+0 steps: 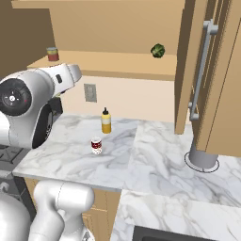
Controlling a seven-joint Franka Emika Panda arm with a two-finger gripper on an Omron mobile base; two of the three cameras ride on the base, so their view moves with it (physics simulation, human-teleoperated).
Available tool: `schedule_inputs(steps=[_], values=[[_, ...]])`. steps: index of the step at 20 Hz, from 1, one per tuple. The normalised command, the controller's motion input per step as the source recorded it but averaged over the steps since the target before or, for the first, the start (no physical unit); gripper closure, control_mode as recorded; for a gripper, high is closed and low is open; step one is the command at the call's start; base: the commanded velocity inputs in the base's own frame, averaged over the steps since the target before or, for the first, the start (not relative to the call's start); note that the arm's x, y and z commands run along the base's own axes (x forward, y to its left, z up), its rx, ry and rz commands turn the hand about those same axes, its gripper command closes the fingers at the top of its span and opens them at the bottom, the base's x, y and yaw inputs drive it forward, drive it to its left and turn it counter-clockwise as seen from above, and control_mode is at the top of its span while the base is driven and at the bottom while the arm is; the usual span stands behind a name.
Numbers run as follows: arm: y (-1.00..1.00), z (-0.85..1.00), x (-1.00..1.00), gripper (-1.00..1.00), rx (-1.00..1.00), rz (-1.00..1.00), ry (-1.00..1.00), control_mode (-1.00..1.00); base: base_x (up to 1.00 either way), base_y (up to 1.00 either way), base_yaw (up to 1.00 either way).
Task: Pick the cans from the counter and place them in their designated side in the cabinet.
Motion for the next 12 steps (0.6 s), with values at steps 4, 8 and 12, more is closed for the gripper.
schedule_inputs(steps=[4,8,12], values=[[0.01,0.06,0.12,1.0,0.0,0.02,0.0,-1.0,0.0,0.0,0.0],[0.06,0.1,0.11,1.0,0.0,0.01,0.0,-1.0,0.0,0.0,0.0],[0.03,0.08,0.05,1.0,0.0,0.01,0.0,-1.0,0.0,0.0,0.0]])
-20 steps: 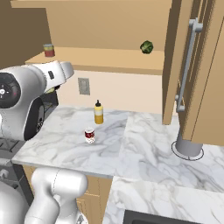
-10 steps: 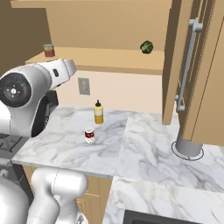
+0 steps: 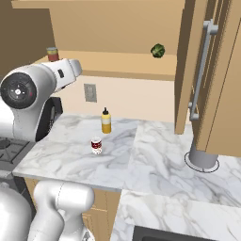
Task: Pick the cans from the counter and place them in their designated side in the cabinet.
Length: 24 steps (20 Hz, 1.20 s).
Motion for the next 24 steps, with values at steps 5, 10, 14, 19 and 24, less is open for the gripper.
schedule_inputs(steps=[5,10,14,19,24], values=[[0.04,0.01,0.08,1.0,0.0,0.0,0.0,-1.0,0.0,0.0,0.0],[0.09,0.0,0.17,1.0,0.0,0.0,-0.03,-1.0,0.0,0.0,0.0],[0.11,0.0,0.26,1.0,0.0,0.0,-0.01,-1.0,0.0,0.0,0.0],[0.07,0.0,0.26,1.0,0.0,0.0,0.0,-1.0,0.0,0.0,0.0],[0.03,0.0,0.24,1.0,0.0,0.0,0.0,-1.0,0.0,0.0,0.0]])
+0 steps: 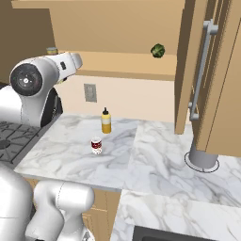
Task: Pick the cans from the counter and place them in their designated side in the cabinet.
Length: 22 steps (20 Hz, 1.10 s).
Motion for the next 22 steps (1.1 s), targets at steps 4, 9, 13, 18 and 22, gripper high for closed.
schedule_inputs(steps=[4,9,13,18,22], values=[[0.04,0.0,0.24,1.0,0.0,0.0,0.0,-1.0,0.0,0.0,0.0],[0.02,0.0,0.22,1.0,0.0,0.0,0.0,-1.0,0.0,0.0,0.0],[0.02,0.0,0.22,1.0,0.0,0.0,0.0,-1.0,0.0,0.0,0.0],[0.02,0.0,0.16,1.0,0.0,0.0,0.04,-1.0,0.0,0.0,0.0],[0.05,0.0,0.17,1.0,0.0,0.0,0.05,-1.0,0.0,0.0,0.0]])
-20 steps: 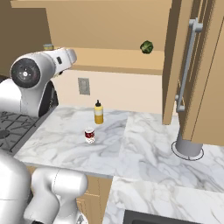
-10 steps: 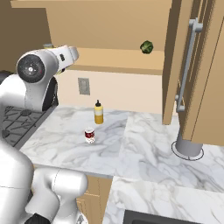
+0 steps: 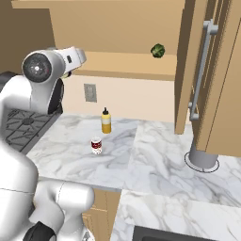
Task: Pick the cans from the counter and place them in their designated side in the cabinet.
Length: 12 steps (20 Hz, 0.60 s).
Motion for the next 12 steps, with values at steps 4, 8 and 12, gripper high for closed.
schedule_inputs(steps=[4,8,12], values=[[0.07,0.0,0.16,1.0,0.0,0.0,0.02,-1.0,0.0,0.0,0.0],[0.09,0.0,0.19,1.0,0.0,0.0,0.0,-1.0,0.0,0.0,0.0],[0.1,0.0,0.27,1.0,0.0,0.0,0.0,-1.0,0.0,0.0,0.0]])
